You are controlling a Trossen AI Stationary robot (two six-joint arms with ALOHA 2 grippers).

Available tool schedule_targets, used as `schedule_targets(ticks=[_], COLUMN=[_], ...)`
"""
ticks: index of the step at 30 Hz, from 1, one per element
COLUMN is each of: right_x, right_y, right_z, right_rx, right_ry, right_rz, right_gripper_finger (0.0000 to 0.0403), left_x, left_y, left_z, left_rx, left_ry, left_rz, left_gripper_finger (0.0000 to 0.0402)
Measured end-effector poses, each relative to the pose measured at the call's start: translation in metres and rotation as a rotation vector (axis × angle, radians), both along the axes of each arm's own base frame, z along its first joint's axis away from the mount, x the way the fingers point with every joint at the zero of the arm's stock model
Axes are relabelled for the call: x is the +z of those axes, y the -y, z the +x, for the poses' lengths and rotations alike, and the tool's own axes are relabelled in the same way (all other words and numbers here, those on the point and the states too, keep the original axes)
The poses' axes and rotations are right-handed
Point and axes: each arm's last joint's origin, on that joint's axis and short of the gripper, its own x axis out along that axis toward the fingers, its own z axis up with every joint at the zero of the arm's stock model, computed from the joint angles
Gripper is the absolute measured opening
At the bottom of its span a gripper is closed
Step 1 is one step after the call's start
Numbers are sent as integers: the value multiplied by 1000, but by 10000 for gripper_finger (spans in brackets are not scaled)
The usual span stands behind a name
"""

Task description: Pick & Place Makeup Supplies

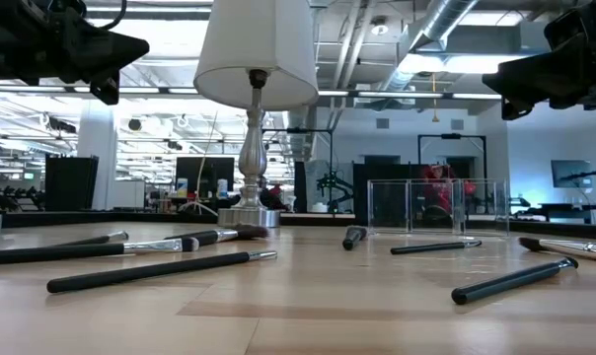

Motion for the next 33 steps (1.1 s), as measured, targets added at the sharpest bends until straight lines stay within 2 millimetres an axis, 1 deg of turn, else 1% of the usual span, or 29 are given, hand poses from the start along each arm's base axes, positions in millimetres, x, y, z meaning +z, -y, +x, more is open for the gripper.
schedule_targets(ticks=[27,33], right_x=[0,0], right_y=[0,0], right_z=[0,0], right_rx=[0,0], right_ry=[0,0], right_rz=[0,0], right_gripper_finger=[117,117], left_x=[3,8], left_y=[0,-2], left_z=[0,-1], left_rx=[6,45], left_ry=[27,84], left_rz=[21,-19], left_gripper_finger=[8,8])
